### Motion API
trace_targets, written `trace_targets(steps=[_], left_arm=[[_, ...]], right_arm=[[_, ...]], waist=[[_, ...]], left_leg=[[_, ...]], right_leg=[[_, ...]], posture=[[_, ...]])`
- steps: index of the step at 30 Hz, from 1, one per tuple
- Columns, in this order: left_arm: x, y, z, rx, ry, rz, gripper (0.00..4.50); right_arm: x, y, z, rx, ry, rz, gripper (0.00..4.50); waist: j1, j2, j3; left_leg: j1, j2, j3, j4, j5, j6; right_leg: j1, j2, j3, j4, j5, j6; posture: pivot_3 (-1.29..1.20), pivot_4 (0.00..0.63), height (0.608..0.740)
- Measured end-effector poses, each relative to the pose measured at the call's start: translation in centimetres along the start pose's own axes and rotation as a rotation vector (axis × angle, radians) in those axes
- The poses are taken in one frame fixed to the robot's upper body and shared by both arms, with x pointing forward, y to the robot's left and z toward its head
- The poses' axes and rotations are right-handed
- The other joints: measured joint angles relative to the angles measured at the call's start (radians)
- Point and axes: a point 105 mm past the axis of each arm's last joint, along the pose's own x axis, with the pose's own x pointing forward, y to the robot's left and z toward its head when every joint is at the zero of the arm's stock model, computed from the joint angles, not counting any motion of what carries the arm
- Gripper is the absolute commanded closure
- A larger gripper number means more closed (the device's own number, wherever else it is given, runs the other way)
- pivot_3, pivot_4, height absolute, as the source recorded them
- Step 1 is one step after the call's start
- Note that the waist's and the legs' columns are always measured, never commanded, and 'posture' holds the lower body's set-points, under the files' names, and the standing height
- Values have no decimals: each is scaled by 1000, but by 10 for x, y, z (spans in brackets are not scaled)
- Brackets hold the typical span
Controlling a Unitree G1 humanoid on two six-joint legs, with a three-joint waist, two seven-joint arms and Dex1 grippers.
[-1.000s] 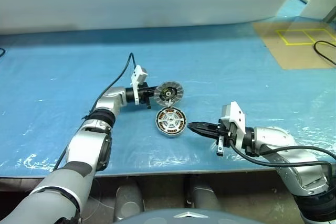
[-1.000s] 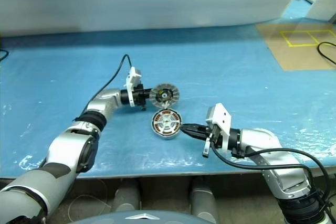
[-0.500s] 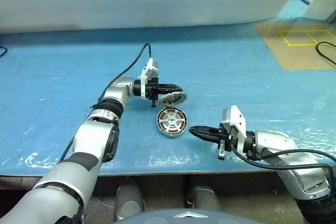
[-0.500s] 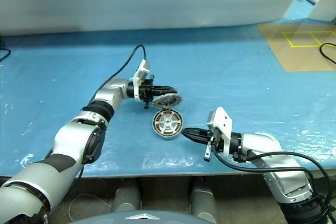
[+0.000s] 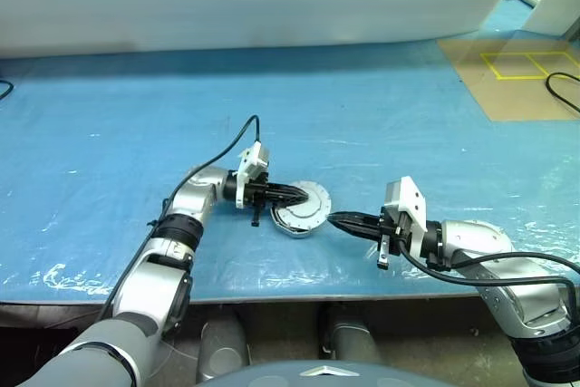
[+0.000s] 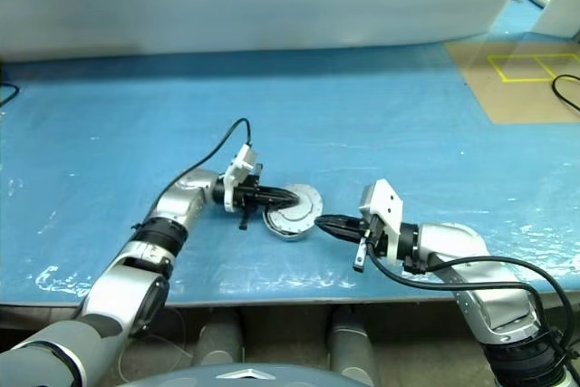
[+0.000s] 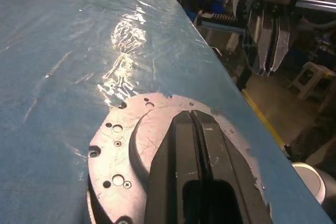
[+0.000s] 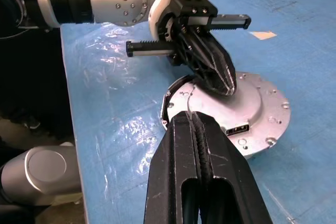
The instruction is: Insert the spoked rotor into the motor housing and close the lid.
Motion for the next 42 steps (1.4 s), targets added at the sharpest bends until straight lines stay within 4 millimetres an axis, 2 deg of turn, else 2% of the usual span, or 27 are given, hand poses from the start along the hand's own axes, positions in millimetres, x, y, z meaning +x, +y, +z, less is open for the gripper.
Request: trace_targets(steps=[10, 14, 22, 26, 30, 35, 40, 42], left_arm=[[0, -7, -3, 104, 69, -2, 4473], [-3, -6, 0, 104, 35, 45, 4473], [-29, -20, 24, 162, -104, 171, 4473], [-44, -34, 23, 157, -120, 262, 4473], [-54, -44, 20, 163, -136, 357, 4500], [-68, -58, 2, 121, -133, 478, 4500], [-76, -68, -13, 93, -117, 546, 4500], [-78, -69, -17, 95, -115, 569, 4500]], right_arm=[[-1, -10, -3, -8, 5, -40, 4500], [3, -12, 3, -22, -22, -41, 4500], [20, -12, 19, -51, -72, 12, 4500], [29, -15, 17, -52, -53, 46, 4500], [36, -18, 16, -76, -32, 74, 3538], [44, -22, 13, -92, -17, 99, 1804], [54, -30, 18, -104, -32, 102, 88], [59, -31, 18, -104, -21, 111, 88]], waist=[[0, 0, 0], [-3, 1, 0], [-9, 1, 0], [-23, 1, 0], [-28, 1, 0], [-34, 1, 0], [-36, 1, 0], [-36, 1, 0]], left_leg=[[1, 0, 0, -1, 0, 0], [1, 0, 0, -1, 0, 0], [-2, 0, 2, -4, 0, 0], [-2, 1, 2, -5, 0, 0], [-2, 1, 2, -4, 0, 0], [-2, 2, 3, -5, 0, 0], [-1, 2, 4, -4, 0, 0], [0, 2, 4, -4, 0, 0]], right_leg=[[0, 0, 0, -1, 0, 0], [0, 0, 0, 0, 0, 0], [-4, 1, 0, -1, -1, 1], [-5, 1, 0, -1, -1, 1], [-5, 1, 0, -1, -1, 1], [-6, 2, 0, -1, -1, 1], [-6, 2, 0, 0, -1, 1], [-6, 2, 0, 0, -1, 1]], posture=[[0, 150, 740], [0, 150, 740], [0, 150, 740], [0, 150, 740], [0, 150, 740], [0, 150, 740], [0, 150, 740], [0, 150, 740]])
